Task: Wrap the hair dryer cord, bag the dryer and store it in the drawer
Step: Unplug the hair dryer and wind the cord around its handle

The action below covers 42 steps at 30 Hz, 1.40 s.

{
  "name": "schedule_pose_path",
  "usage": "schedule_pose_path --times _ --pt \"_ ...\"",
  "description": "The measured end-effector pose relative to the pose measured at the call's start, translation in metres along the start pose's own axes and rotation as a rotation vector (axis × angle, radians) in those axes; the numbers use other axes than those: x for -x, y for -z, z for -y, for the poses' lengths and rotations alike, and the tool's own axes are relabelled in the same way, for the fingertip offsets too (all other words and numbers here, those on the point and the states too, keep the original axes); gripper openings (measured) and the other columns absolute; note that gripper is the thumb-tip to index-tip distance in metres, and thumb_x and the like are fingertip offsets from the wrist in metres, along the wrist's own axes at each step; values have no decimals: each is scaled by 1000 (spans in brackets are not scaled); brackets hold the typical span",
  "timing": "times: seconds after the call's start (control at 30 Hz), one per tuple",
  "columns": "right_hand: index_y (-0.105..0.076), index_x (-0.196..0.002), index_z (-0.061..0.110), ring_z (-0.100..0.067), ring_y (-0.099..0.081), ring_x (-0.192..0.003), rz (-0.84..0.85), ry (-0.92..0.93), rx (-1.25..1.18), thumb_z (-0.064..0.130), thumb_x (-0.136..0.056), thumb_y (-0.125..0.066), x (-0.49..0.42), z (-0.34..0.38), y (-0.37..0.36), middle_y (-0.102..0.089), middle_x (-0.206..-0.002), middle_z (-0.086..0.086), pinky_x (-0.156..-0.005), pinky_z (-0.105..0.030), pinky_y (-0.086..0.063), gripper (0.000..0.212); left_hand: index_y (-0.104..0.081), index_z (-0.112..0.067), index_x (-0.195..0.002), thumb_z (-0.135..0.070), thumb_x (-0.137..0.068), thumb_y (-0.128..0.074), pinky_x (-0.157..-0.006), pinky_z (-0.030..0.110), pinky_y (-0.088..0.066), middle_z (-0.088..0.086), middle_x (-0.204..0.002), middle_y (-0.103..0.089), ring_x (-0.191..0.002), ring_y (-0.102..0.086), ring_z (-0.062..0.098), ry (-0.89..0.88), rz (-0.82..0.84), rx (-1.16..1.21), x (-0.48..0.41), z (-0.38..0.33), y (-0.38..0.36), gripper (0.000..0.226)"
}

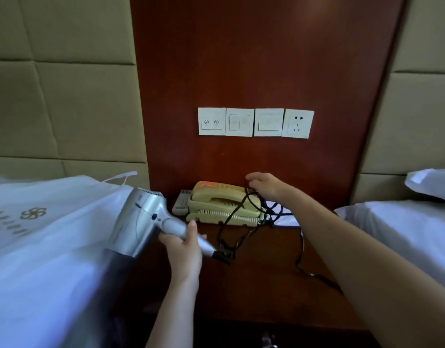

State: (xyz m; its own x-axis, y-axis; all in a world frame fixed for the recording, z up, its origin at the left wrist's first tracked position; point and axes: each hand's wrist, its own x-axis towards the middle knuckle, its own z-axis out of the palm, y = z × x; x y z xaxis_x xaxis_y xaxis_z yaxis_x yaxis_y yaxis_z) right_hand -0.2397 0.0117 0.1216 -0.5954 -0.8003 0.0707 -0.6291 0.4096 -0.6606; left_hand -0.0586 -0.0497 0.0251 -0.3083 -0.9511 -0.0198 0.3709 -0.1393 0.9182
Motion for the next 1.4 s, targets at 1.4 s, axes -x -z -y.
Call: schedule_pose_path --times 1.4 --pt "-56 -82 23 -12 -47 -68 -23 406 292 58 -86 -48 178 -8 -103 -57 -73 6 -56 -28 -34 36 -52 -16 -88 -21 -93 -57 -45 27 -49 5 -69 -51 -47 -53 15 -23 209 -63 42 -45 49 9"
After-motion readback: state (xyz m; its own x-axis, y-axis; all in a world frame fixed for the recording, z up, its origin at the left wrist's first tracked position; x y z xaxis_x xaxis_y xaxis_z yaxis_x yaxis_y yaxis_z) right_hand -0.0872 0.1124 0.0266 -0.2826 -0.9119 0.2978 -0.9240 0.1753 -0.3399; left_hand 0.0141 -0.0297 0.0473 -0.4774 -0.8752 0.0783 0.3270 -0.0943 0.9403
